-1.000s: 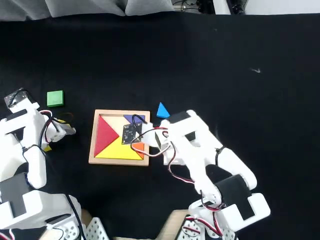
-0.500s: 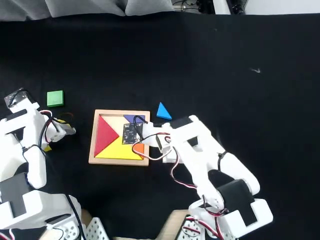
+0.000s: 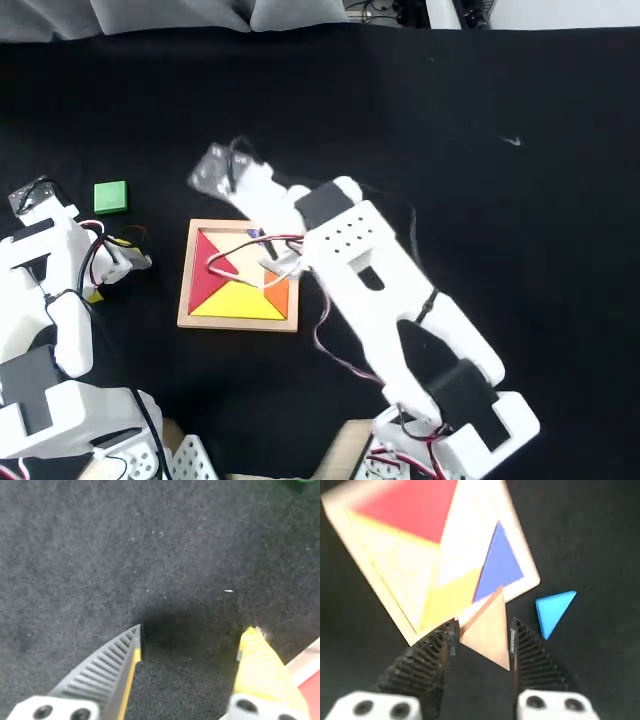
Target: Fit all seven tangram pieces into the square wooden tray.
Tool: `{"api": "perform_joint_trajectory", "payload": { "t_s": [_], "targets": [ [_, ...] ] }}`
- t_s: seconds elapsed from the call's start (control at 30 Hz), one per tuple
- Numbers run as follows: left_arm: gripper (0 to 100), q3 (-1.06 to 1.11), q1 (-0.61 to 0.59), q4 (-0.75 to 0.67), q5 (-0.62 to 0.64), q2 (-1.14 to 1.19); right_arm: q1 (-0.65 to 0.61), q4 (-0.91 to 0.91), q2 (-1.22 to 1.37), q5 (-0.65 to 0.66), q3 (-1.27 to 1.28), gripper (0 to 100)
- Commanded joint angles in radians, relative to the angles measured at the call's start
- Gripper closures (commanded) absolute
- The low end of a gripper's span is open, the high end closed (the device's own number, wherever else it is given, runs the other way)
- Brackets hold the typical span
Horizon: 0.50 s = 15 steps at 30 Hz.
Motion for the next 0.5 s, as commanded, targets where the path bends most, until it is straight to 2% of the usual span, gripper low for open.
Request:
{"api": "perform_joint_trajectory", "payload": {
  "t_s": [0.0,0.33,0.47],
  "targets": [
    [69,-0.004,0.010,-0.005,0.009,-0.005,-0.037,-0.052,-0.008,-0.250,-0.074,86.4],
    [69,-0.002,0.010,-0.003,0.009,-0.005,-0.046,-0.071,0.200,-0.795,-0.142,86.1],
    [69,-0.002,0.010,-0.003,0.009,-0.005,-0.046,-0.064,0.328,-0.925,-0.248,86.1]
  ]
}}
